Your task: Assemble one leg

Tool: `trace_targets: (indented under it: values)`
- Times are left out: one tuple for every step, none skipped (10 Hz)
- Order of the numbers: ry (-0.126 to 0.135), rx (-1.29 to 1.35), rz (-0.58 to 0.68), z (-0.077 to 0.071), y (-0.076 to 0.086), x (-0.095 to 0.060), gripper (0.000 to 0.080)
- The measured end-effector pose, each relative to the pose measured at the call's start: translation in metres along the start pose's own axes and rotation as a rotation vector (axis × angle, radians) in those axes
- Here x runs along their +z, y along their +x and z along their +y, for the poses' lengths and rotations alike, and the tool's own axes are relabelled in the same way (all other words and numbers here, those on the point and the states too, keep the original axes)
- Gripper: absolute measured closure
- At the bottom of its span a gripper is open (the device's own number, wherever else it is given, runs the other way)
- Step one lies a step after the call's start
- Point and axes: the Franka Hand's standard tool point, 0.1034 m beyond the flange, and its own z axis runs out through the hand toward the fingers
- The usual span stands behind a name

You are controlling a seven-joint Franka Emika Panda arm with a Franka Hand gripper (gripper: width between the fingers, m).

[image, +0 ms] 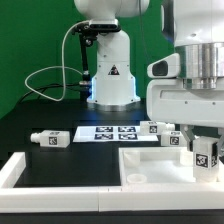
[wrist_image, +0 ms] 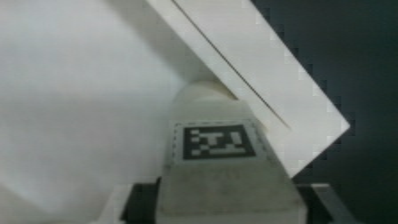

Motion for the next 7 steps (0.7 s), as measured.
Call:
trace_targets:
  values:
    - [0.0, 0.151, 0.0, 0.0007, 0.0006, 0.0, 0.0515]
    - [-0.001, 0.305, -0.009, 0.0006, -0.0007, -0.0002, 0.0515]
    - [-0.003, 0.431, -0.01, 0.0003, -0.0015, -0.0001, 0.0514]
    - [0.003, 0.62, -0.014, -0.0014, -0.0038, 0.0003, 0.0513]
    - [0.009, 0.755, -0.014, -0.0018, -0.0036, 0.0003, 0.0513]
    - [0.014, 0.832, -0.017, -0.0015, -0.0029, 0.0004, 0.0512]
    - [0.014, 0.84, -0.016, -0.0017, -0.0032, 0.0002, 0.0512]
